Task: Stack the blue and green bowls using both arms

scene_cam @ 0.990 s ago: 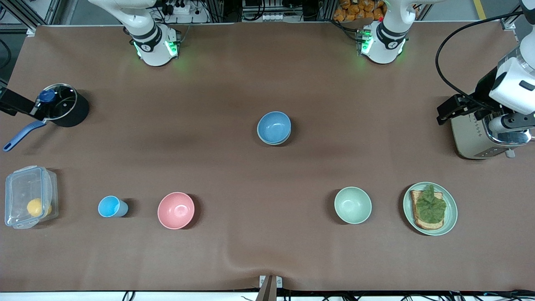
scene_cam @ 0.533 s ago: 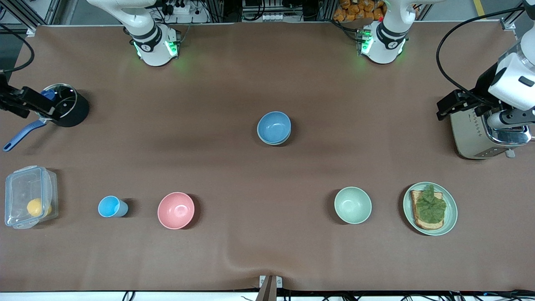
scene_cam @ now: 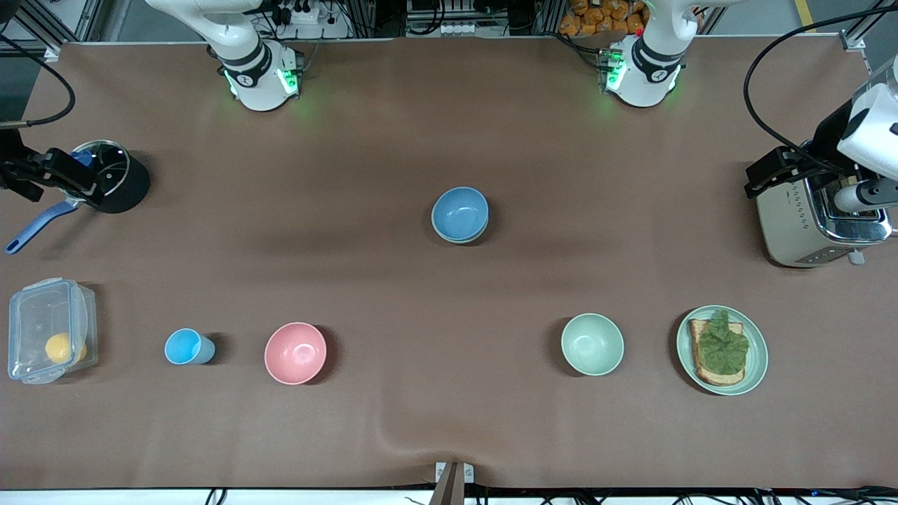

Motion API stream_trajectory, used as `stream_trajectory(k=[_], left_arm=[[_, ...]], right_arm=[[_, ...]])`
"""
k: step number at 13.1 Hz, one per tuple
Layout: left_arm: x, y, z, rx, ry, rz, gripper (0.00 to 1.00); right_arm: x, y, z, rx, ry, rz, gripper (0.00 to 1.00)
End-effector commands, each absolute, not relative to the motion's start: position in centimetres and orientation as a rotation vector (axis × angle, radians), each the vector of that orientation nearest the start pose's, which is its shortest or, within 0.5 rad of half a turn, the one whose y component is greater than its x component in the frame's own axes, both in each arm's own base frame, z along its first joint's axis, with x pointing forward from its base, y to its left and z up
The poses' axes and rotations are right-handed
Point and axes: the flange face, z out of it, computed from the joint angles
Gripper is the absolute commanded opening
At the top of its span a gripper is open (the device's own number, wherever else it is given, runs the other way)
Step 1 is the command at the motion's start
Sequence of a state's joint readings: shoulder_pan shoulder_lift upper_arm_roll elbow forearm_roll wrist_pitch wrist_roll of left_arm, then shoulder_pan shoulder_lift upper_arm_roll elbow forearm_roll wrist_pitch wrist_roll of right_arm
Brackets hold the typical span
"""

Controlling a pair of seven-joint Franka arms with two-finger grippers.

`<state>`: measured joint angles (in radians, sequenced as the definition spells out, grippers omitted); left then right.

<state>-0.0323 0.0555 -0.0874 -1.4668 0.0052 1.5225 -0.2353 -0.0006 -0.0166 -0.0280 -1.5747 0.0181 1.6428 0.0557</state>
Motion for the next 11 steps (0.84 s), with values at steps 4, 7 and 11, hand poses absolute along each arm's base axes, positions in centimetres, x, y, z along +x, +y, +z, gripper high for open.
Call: stream_trajectory(k=[4, 7, 11], left_arm=[[55.51, -6.72, 64.35, -3.160, -0.151, 0.013, 1.00], [55.49, -6.84, 64.41, -3.155, -0.149, 0.009, 1.00], [55.28, -6.70, 64.64, -3.143, -0.149, 0.021, 1.00]], right_arm=[[55.67, -1.21, 63.96, -3.136, 0.096, -0.142, 1.00], [55.73, -1.19, 63.89, -3.134, 0.099, -0.142, 1.00], [55.76, -1.28, 63.79, -3.134, 0.104, -0.137, 1.00]])
